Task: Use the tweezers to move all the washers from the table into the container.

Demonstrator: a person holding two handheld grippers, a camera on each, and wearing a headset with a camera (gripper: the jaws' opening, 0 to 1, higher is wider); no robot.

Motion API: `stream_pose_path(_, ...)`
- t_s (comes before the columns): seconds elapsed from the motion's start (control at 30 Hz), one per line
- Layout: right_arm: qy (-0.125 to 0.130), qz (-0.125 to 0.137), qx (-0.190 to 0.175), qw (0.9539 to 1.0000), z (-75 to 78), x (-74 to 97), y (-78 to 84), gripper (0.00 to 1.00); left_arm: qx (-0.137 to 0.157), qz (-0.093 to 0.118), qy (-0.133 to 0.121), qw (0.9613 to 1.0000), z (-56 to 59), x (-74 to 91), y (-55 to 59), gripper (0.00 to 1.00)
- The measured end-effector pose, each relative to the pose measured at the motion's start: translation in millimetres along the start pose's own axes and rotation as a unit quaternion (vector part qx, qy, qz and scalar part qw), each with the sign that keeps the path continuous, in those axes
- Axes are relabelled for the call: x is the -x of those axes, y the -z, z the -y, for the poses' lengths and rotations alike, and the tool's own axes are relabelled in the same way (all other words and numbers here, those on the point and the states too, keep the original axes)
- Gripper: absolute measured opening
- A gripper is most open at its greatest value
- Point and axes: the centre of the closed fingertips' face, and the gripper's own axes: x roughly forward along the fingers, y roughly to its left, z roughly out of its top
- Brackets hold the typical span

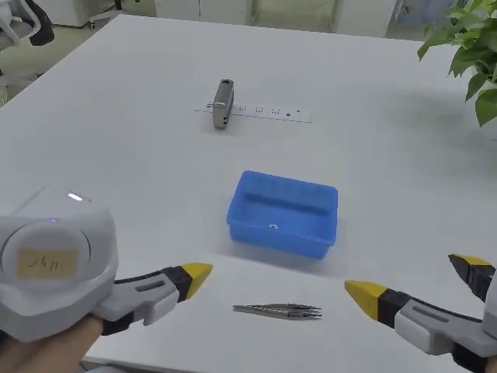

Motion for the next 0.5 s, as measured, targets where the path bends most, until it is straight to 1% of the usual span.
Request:
stream_pose_path(0.2, 0.000, 0.001, -0.001, 1.0000, 0.0, 0.5, -0.1, 0.88, 0.000, 0.002, -0.002, 1.0000, -0.6, 0.4, -0.8, 0.99)
stream_pose_path(0.5, -0.001, -0.002, 0.001, 1.0000, -0.3, 0.1, 0.6, 0.88, 0.000, -0.005, -0.005, 1.0000, -2.6, 1.8, 2.1, 0.99)
